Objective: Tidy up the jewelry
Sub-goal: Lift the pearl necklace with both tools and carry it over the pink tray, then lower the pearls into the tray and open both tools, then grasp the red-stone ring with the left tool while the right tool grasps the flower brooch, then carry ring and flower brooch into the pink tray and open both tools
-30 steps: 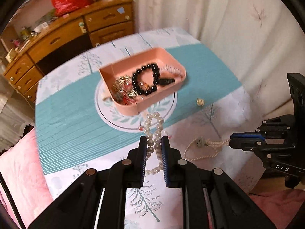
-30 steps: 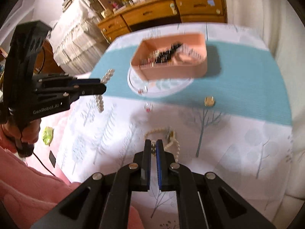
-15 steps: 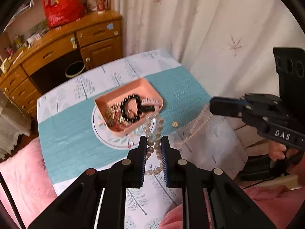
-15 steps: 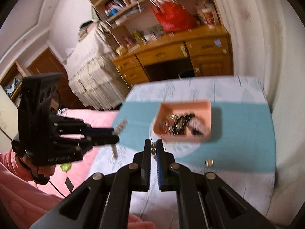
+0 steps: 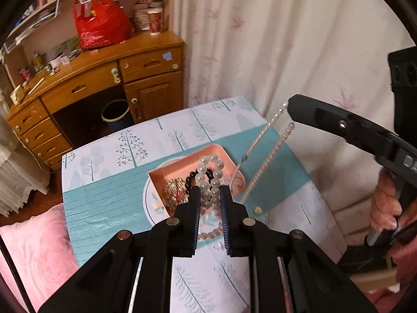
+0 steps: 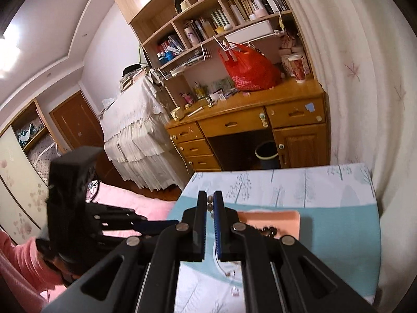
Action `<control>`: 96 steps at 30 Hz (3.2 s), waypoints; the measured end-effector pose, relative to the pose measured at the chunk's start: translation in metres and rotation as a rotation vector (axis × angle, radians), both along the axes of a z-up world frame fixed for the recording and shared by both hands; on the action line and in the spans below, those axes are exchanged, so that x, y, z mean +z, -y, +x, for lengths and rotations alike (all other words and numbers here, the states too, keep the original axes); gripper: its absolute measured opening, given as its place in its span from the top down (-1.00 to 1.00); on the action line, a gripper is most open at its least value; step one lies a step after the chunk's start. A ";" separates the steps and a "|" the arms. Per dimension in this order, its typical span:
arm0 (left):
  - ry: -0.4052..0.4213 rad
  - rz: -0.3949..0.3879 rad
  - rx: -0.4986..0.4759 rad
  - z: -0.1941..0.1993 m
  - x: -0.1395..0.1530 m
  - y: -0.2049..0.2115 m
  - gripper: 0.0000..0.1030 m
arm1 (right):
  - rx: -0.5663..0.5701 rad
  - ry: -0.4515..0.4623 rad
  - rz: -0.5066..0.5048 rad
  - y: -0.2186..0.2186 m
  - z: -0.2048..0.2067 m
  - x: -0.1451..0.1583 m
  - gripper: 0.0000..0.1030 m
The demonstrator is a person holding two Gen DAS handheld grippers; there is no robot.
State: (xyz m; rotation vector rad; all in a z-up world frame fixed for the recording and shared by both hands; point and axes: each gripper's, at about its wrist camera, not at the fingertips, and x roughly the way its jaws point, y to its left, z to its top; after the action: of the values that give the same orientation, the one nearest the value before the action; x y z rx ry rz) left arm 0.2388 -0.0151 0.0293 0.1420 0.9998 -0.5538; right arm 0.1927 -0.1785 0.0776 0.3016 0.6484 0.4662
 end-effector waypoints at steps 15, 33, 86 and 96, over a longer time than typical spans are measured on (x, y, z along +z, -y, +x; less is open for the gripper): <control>-0.057 -0.094 0.105 0.063 -0.093 -0.005 0.72 | -0.020 -0.156 0.013 -0.015 0.058 -0.066 0.90; -0.072 0.005 0.203 0.027 -0.098 -0.027 -0.30 | -0.105 -0.405 -0.068 -0.009 0.024 -0.135 0.19; -0.382 0.059 0.519 -0.042 -0.223 0.053 0.81 | 0.381 -0.152 -0.604 -0.030 -0.095 -0.246 0.58; -0.380 0.057 0.503 -0.037 -0.223 0.045 0.88 | 0.381 -0.210 -0.528 -0.025 -0.085 -0.243 0.74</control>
State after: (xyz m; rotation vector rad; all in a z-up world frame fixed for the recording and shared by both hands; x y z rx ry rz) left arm 0.2014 -0.0602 -0.1940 -0.1706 1.3654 -0.0881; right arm 0.1073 -0.1533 -0.1656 -0.2844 1.0130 0.6103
